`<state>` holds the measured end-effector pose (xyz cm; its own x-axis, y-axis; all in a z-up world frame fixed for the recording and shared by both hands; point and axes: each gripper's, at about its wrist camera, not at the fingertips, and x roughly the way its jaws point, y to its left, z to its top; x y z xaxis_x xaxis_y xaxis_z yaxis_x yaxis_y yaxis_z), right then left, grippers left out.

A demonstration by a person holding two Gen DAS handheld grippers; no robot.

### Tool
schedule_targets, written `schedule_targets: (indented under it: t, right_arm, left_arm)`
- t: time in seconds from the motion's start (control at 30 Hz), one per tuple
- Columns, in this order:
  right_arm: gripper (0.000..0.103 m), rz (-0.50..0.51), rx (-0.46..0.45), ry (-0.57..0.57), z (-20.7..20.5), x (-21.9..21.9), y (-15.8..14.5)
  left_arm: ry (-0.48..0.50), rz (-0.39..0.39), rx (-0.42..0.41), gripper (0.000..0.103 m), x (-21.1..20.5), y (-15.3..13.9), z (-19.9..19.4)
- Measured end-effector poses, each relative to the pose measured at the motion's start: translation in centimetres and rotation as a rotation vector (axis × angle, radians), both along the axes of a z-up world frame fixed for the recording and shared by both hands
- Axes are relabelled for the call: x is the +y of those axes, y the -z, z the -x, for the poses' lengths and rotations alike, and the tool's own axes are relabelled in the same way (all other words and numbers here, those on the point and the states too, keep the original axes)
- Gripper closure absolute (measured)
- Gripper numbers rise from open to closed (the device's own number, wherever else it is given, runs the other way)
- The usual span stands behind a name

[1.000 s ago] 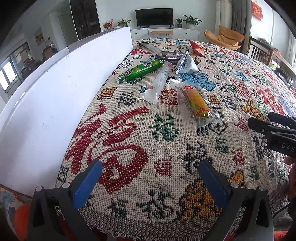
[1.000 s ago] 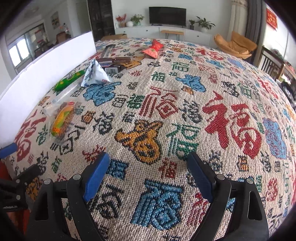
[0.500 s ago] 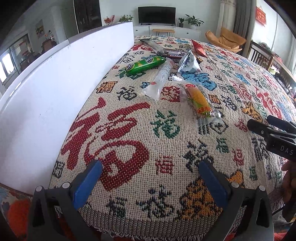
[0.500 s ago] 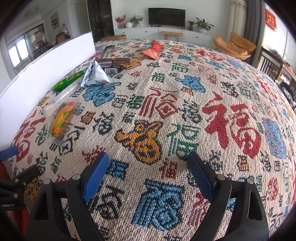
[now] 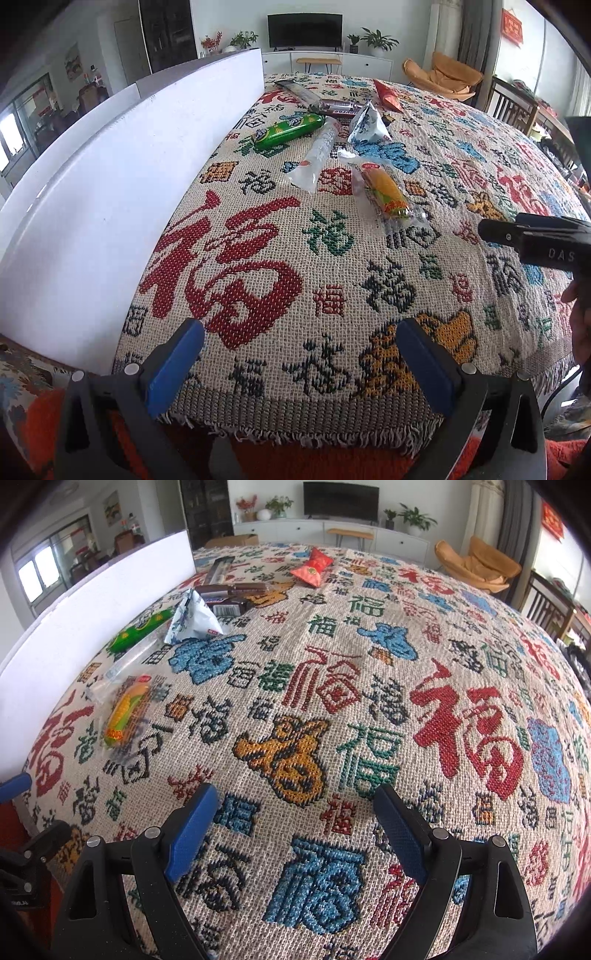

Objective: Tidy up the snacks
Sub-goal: 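Move the right tool toward the orange sausage snack in clear wrapper, then close the right tool on the orange sausage snack and lift it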

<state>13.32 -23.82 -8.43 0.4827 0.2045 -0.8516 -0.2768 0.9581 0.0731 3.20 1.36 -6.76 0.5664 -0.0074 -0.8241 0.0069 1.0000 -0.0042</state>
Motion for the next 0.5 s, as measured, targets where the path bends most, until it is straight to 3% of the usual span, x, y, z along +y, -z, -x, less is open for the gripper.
schedule_targets:
  t: [0.13, 0.27, 0.37, 0.5]
  right_arm:
    - [0.015, -0.121, 0.086, -0.11, -2.0, 1.3, -2.1]
    - [0.016, -0.214, 0.239, -0.215, -4.6, 4.7, -2.5]
    - [0.018, -0.177, 0.314, -0.281, -6.0, 8.5, -1.4]
    - [0.018, -0.084, 0.303, -0.319, -5.9, 12.7, -0.8]
  left_arm:
    - [0.01, 0.059, -0.035, 0.0, 0.8, -0.9, 0.7]
    - [-0.004, 0.069, -0.045, 0.0, 1.2, -1.1, 0.7]
    - [-0.007, 0.063, -0.049, 0.0, 1.1, -1.0, 0.8]
    - [-0.007, 0.048, -0.055, 0.0, 1.1, -1.0, 1.0]
